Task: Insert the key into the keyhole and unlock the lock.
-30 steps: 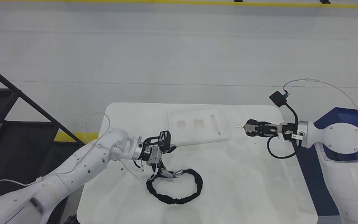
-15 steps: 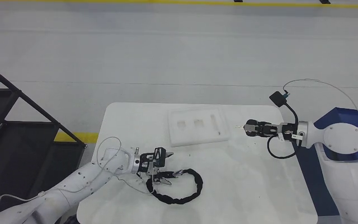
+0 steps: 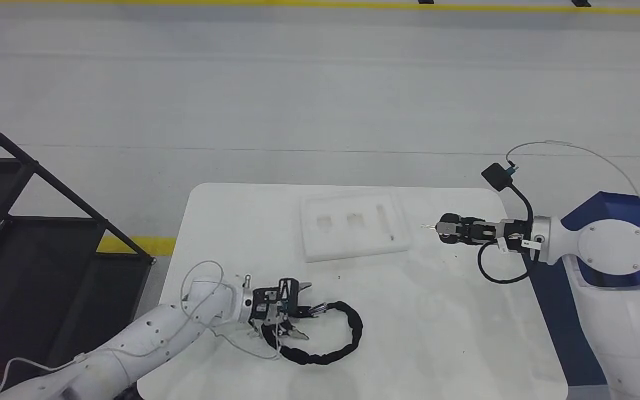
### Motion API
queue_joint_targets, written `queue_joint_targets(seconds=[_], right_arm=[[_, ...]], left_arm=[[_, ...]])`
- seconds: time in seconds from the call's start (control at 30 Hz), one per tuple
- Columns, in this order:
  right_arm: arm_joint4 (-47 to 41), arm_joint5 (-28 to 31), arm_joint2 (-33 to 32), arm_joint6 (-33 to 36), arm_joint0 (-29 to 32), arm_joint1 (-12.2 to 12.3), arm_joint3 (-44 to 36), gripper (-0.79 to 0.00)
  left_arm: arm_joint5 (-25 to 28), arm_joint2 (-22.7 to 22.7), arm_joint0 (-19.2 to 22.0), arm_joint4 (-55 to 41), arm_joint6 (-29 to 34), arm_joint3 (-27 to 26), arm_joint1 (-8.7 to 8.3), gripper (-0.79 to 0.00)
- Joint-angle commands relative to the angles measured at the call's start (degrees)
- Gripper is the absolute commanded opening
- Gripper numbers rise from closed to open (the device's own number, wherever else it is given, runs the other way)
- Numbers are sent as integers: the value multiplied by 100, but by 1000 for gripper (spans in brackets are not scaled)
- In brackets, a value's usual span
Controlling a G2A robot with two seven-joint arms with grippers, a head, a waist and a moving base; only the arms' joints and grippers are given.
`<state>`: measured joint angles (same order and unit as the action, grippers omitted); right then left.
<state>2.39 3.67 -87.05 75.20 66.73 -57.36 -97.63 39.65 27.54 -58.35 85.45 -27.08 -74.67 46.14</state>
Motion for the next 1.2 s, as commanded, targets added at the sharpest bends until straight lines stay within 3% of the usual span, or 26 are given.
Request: queue_joint_targets(seconds=[0.0, 0.17, 0.2, 0.23, 0.27, 0.37, 0.47, 0.57, 0.8, 1.17], right_arm=[[0, 0, 0, 0, 0, 0, 0, -785], [0, 0, 0, 0, 0, 0, 0, -785], [0, 0, 0, 0, 0, 0, 0, -785], [0, 0, 0, 0, 0, 0, 0, -785], [0, 0, 0, 0, 0, 0, 0, -785], [0, 0, 0, 0, 0, 0, 0, -785], [0, 0, 0, 0, 0, 0, 0, -785], [0, 0, 0, 0, 0, 0, 0, -785], [0, 0, 0, 0, 0, 0, 0, -785], [0, 0, 0, 0, 0, 0, 0, -785]], left_arm=[[-33, 3, -26, 21, 35, -3, 29, -43], [-62, 17, -41, 102, 135, 21, 94, -86], [-69, 20, -45, 111, 164, 37, 107, -111], [-59, 27, -49, 89, 187, 62, 122, -203], [-36, 32, -47, 66, 206, 91, 138, -243], [16, 30, -25, 33, 269, 196, 197, -302], [55, 15, 6, -4, 337, 327, 269, -474], [68, 26, 30, -137, 394, 469, 343, -785], [335, 107, 123, -290, 287, 632, 439, -785], [1006, 555, 330, -279, -361, 95, 353, -785]])
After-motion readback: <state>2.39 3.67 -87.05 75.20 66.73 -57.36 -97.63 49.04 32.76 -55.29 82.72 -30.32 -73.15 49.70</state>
